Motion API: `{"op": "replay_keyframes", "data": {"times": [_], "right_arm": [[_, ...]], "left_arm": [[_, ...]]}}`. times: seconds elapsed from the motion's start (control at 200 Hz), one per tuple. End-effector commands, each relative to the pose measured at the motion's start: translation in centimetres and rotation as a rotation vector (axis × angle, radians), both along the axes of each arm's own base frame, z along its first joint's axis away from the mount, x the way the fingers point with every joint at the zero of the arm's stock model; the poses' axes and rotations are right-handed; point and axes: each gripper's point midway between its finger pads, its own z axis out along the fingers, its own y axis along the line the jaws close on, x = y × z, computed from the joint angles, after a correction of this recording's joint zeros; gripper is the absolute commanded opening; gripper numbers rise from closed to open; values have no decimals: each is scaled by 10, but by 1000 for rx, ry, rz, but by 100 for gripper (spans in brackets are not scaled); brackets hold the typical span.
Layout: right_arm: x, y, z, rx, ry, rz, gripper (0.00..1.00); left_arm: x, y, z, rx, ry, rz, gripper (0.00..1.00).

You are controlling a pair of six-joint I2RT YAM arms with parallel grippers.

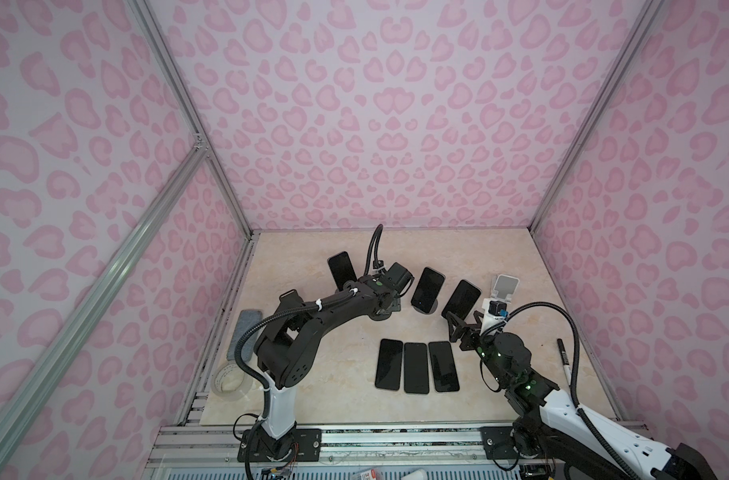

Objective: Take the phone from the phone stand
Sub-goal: 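Move the left gripper back over the empty dark stands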

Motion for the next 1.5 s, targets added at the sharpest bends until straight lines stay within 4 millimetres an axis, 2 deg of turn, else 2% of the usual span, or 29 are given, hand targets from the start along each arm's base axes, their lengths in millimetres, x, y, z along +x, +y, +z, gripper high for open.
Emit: {"op": "replay_keyframes", "data": {"times": [0.0, 0.19, 0.365, 0.51, 0.665, 0.825, 0.985, 1.32, 1.495], "right_arm": [[2, 3, 8, 20, -23, 7, 94], [0, -1, 10, 23, -32, -3, 94], [0, -1, 10, 22, -33, -4, 94], [1, 0, 9, 18, -27, -3, 94], [0, -1, 10, 16, -29, -5, 93], [0, -1, 10, 15, -31, -5, 94], [1, -1, 9, 13, -27, -4, 94], [0, -1, 10, 15, -29, -4, 94], [1, 0, 8, 12, -22, -2, 93]], "left_arm": [[5, -3, 1, -4, -18, -4, 77], [7, -2, 9, 8, -38, -15, 64], [14, -7, 23, -4, -71, -43, 61], [35, -18, 39, 13, -118, -76, 61], [66, -21, 45, 4, -147, -78, 61], [95, -21, 44, -5, -157, -65, 61], [112, -27, 37, -8, -137, -71, 61], [118, -29, 9, -8, -69, -63, 61], [113, -29, 11, -18, -50, -63, 78]]}}
